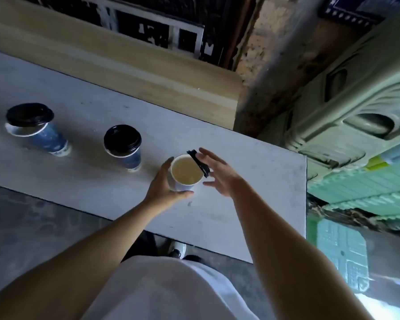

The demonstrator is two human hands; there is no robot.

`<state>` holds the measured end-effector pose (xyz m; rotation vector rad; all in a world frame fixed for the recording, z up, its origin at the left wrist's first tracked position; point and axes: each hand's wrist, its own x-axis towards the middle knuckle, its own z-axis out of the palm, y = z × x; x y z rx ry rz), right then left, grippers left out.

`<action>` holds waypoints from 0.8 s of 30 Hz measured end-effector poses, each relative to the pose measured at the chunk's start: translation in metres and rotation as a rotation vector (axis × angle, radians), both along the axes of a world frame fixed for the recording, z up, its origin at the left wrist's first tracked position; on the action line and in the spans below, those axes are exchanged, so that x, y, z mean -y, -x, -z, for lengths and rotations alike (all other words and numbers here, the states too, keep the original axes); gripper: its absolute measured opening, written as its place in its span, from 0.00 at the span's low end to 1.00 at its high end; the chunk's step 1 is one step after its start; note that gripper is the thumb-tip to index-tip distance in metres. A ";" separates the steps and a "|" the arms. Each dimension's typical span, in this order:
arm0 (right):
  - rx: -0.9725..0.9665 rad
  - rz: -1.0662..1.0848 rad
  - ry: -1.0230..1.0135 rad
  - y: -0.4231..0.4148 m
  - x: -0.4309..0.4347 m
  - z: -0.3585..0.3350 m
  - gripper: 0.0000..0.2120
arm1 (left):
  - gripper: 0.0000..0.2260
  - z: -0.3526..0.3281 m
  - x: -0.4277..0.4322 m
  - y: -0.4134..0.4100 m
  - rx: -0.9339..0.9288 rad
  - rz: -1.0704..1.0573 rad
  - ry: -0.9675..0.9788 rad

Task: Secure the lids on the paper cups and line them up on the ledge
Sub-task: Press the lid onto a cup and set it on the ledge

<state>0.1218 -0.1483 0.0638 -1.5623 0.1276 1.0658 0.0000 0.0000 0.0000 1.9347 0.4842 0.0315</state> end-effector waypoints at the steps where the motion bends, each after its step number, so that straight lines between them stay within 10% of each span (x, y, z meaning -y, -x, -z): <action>1: 0.031 -0.039 0.027 0.000 -0.002 -0.001 0.25 | 0.41 -0.005 0.003 -0.001 0.024 -0.013 0.033; 5: 0.204 0.005 0.067 -0.001 -0.012 -0.001 0.26 | 0.33 -0.008 0.008 -0.002 -0.021 -0.087 0.053; 12: 1.100 -0.274 0.299 0.048 -0.017 0.010 0.41 | 0.29 -0.012 0.009 0.000 -0.064 -0.071 0.070; 20: 1.049 -0.371 0.332 0.053 -0.020 0.030 0.42 | 0.25 -0.007 -0.005 -0.001 -0.142 -0.056 0.194; 24: 0.793 -0.260 0.222 0.050 -0.017 0.024 0.53 | 0.13 -0.028 -0.014 -0.007 -0.206 -0.198 0.566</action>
